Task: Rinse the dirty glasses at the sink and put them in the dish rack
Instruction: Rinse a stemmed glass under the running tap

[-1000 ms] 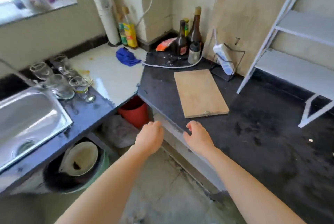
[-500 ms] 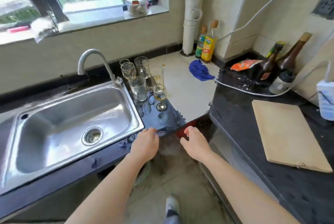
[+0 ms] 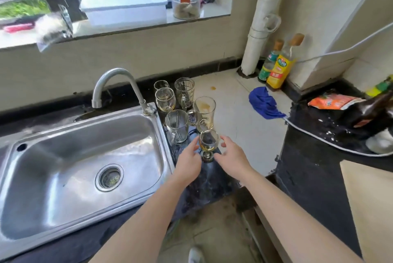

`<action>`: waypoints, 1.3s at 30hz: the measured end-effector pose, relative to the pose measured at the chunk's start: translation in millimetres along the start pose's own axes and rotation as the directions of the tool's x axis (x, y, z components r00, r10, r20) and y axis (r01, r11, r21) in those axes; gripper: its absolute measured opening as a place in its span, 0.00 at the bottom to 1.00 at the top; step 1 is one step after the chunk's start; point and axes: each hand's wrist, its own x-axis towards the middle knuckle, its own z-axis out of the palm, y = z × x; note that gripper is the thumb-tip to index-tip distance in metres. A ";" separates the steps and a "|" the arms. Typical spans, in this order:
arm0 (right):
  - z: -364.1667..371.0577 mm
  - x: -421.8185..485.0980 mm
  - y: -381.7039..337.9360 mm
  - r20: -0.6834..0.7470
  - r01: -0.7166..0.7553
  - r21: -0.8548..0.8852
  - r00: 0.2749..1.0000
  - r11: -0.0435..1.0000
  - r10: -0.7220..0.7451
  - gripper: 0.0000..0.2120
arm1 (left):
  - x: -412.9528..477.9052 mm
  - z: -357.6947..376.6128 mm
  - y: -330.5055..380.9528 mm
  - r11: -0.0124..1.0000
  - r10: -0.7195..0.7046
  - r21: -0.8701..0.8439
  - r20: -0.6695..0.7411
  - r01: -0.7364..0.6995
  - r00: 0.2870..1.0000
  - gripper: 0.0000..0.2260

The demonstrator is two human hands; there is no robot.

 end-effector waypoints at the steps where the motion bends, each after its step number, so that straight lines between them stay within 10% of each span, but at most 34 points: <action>1: 0.1 4.9 -1.5 0.015 0.002 0.022 1.000 1.000 -0.002 0.30 | 4.2 -0.6 2.2 0.999 0.002 -0.038 0.015 -0.002 1.000 0.28; 19: 6.2 -14.7 -129.6 0.294 0.175 0.066 0.937 0.982 -0.187 0.12 | -51.8 -124.6 -18.9 0.970 0.234 -0.068 -0.022 -0.235 0.972 0.37; 26: 100.2 22.2 -186.3 0.387 0.125 0.035 0.913 0.991 -0.129 0.21 | -15.5 -204.6 -89.6 0.975 0.089 -0.187 -0.158 -0.118 0.983 0.36; 30: 134.3 52.2 -197.8 0.404 0.117 0.006 0.908 0.993 -0.110 0.09 | 16.9 -227.4 -111.3 0.956 -0.017 -0.292 -0.149 -0.027 0.989 0.32; 35: 159.5 118.0 -199.9 0.045 0.086 -0.300 0.996 0.950 -0.076 0.11 | 61.7 -239.3 -127.3 0.949 -0.089 -0.310 -0.095 0.055 0.992 0.30; 39: 181.9 164.8 -199.6 0.065 0.094 -0.684 0.996 0.723 -0.068 0.21 | 83.5 -243.8 -134.5 0.953 -0.097 -0.295 -0.094 0.065 0.991 0.32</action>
